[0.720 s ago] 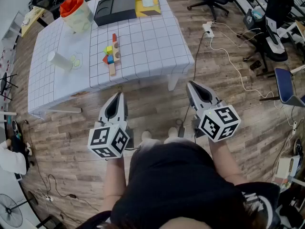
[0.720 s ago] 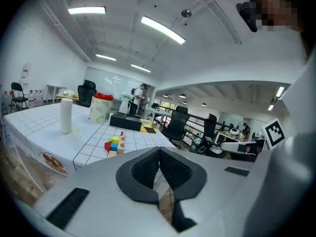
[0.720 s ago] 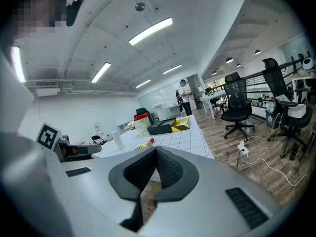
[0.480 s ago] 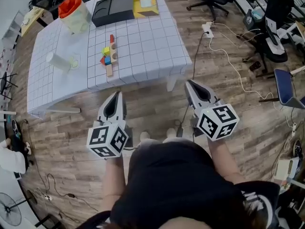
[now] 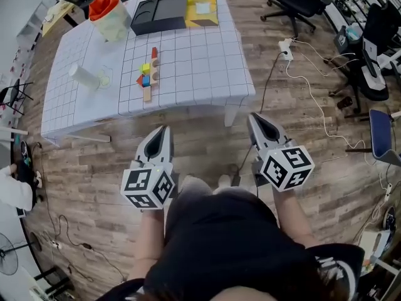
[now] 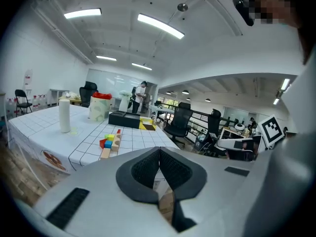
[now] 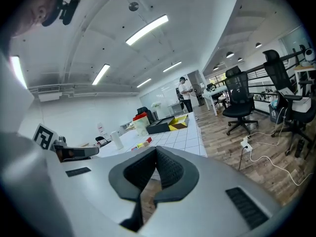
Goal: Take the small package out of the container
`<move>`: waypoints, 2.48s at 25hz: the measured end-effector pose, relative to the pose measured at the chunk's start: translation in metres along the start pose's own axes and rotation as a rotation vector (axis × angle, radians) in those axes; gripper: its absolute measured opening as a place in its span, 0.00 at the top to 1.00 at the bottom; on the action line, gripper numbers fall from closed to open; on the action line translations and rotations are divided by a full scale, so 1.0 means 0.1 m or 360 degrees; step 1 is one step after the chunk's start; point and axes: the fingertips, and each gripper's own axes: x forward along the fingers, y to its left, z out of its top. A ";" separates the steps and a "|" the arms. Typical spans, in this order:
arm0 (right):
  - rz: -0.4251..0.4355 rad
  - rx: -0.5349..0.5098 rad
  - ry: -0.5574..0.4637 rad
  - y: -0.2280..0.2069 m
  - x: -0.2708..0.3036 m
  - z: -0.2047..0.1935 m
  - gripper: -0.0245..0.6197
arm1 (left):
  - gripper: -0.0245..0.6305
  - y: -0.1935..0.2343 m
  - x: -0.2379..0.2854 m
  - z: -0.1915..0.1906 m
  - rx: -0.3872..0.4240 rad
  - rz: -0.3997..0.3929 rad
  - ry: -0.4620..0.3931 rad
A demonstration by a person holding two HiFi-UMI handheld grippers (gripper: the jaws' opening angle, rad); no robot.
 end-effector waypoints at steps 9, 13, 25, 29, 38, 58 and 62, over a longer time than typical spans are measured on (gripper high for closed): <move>0.0108 0.0006 0.0066 0.02 0.29 -0.05 0.94 | 0.92 0.14 0.09 -0.04 -0.0024 0.0070 0.0044; 0.0113 -0.0028 0.0077 0.04 0.48 0.05 0.94 | 0.92 0.20 0.34 0.07 -0.0022 0.0022 0.0033; 0.0088 -0.0108 0.0141 0.10 1.34 0.33 0.94 | 0.92 0.69 1.00 0.41 0.0001 -0.0071 0.0089; 0.0098 -0.0129 0.0155 0.17 1.66 0.40 0.94 | 0.92 0.94 1.15 0.51 0.0012 -0.0073 0.0095; 0.0081 -0.0228 0.0143 0.25 2.15 0.60 0.94 | 0.92 1.21 1.38 0.66 0.0054 -0.0151 0.0137; 0.0251 -0.0539 0.0212 -0.43 3.21 1.76 0.82 | 0.92 1.17 2.71 1.69 0.0136 -0.0171 0.0049; 0.0291 -0.0601 0.0238 -0.61 3.52 2.03 0.78 | 0.92 1.22 3.05 1.89 0.0126 -0.0146 0.0053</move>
